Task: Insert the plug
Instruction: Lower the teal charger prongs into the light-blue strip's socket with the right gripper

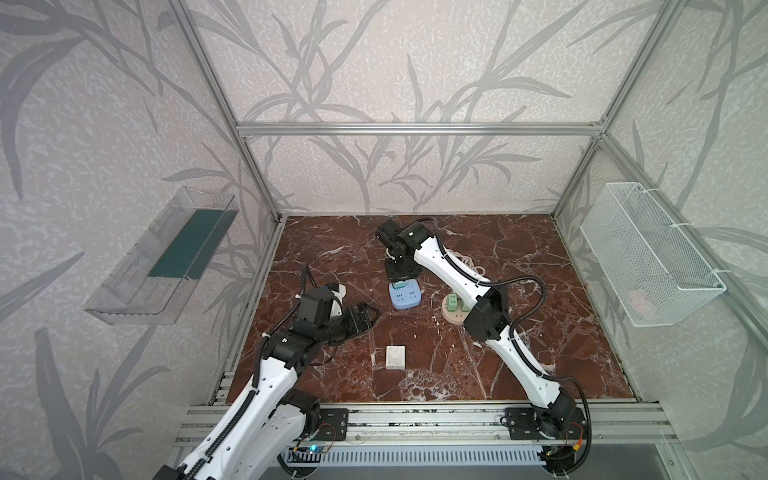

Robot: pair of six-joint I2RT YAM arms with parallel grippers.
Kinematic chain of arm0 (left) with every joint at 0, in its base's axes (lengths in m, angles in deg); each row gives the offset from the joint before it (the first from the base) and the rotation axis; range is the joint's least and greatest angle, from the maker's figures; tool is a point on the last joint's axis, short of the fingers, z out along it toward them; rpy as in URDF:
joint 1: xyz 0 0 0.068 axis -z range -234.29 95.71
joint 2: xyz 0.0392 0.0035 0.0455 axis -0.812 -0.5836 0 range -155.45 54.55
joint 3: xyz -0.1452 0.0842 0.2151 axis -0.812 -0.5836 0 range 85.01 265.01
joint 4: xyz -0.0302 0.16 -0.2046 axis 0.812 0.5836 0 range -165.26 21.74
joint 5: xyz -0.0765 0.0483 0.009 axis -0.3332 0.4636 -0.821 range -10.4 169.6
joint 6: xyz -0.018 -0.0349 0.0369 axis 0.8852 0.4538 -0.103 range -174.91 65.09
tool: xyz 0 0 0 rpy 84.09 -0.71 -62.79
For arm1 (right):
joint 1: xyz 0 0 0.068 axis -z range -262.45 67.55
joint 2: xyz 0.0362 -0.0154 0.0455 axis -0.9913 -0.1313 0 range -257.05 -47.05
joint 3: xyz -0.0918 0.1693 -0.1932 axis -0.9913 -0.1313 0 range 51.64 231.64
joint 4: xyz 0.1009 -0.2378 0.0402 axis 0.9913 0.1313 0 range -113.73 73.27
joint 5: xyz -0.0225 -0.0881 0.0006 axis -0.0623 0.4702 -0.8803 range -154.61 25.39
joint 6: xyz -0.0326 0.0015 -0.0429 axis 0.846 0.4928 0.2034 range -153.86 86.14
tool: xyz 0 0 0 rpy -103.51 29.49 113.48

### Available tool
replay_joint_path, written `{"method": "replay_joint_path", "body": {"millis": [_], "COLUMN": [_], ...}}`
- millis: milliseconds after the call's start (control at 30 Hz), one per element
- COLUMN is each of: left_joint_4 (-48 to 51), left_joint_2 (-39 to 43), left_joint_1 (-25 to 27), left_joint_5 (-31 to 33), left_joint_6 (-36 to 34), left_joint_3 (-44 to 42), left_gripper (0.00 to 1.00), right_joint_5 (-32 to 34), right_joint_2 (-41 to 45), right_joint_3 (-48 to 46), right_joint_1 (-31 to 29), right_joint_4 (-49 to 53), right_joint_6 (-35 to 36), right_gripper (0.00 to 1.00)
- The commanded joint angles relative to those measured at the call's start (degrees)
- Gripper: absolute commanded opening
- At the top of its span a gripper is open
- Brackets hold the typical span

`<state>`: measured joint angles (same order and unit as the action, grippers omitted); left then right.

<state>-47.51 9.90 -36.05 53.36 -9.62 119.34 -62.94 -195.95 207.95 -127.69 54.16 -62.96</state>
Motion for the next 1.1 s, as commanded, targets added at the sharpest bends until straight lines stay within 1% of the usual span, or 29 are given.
{"method": "replay_joint_path", "body": {"millis": [0,400,800,1067], "left_joint_4": [-0.68,-0.97,-1.42,-1.64], "left_joint_2": [0.70,0.87,0.87,0.87], "left_joint_1": [-0.31,-0.31,-0.31,-0.30], "left_joint_5": [-0.48,-0.48,-0.75,-0.66], "left_joint_6": [0.62,0.76,1.01,1.02], "left_joint_3": [-0.84,-1.37,-1.92,-2.07], "left_gripper": [0.95,0.95,0.95,0.95], "right_joint_5": [0.53,2.82,1.14,2.15], "right_joint_2": [-0.87,-1.19,-2.07,-2.71], "right_joint_3": [-0.57,-0.57,-0.55,-0.30], "right_joint_1": [-0.46,-1.17,-1.18,-1.26], "right_joint_4": [1.48,2.38,1.40,1.62], "right_joint_6": [0.46,1.33,1.14,1.07], "right_gripper": [0.00,0.00,0.00,0.00]}}
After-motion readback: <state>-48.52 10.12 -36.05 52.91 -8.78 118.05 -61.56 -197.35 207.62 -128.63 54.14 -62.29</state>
